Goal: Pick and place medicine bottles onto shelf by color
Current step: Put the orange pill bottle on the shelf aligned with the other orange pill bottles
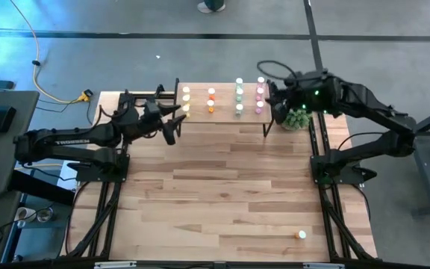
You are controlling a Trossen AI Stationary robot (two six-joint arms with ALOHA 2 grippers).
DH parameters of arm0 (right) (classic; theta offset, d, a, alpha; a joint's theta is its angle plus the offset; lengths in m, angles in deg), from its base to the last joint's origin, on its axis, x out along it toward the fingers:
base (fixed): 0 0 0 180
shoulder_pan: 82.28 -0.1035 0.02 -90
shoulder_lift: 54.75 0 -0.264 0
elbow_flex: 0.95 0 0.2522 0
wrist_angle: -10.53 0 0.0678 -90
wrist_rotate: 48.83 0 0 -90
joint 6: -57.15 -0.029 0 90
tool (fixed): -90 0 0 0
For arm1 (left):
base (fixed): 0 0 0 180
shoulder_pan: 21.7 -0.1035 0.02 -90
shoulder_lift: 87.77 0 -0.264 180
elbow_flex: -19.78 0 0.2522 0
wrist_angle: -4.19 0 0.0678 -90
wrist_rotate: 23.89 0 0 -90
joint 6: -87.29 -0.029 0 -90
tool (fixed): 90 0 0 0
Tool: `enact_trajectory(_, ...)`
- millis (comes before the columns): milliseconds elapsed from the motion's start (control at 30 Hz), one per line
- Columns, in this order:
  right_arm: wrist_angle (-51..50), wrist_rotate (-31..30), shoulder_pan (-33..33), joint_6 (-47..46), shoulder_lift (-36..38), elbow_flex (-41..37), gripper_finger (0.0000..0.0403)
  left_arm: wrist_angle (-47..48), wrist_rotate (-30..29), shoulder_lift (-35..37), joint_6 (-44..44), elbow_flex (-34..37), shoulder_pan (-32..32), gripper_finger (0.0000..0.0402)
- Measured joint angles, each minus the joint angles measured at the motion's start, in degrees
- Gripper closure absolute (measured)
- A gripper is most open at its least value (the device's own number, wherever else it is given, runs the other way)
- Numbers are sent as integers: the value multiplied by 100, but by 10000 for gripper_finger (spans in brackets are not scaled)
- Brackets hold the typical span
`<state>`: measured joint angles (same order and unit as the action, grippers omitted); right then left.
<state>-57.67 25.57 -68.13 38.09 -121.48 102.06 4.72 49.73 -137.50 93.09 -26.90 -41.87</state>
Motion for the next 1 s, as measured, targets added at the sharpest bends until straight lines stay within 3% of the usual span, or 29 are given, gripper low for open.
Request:
enact_trajectory(200, -1134, -6, -726, -1503, -170, -9, 219, -2, 802, 112, -148, 0, 2, 194)
enact_trajectory(400, -2322, -1, -1712, -3003, -551, -9, 219, 15, 1141, 107, -397, 0, 2, 194)
enact_trajectory(667, -2633, 122, -3101, -4623, -1090, -11, 219, 13, 1152, 109, -772, 0, 2, 194)
enact_trajectory(1000, -3059, 431, -4268, -6043, -1766, -13, 219, 13, 1152, 107, -916, 2, 2, 194)
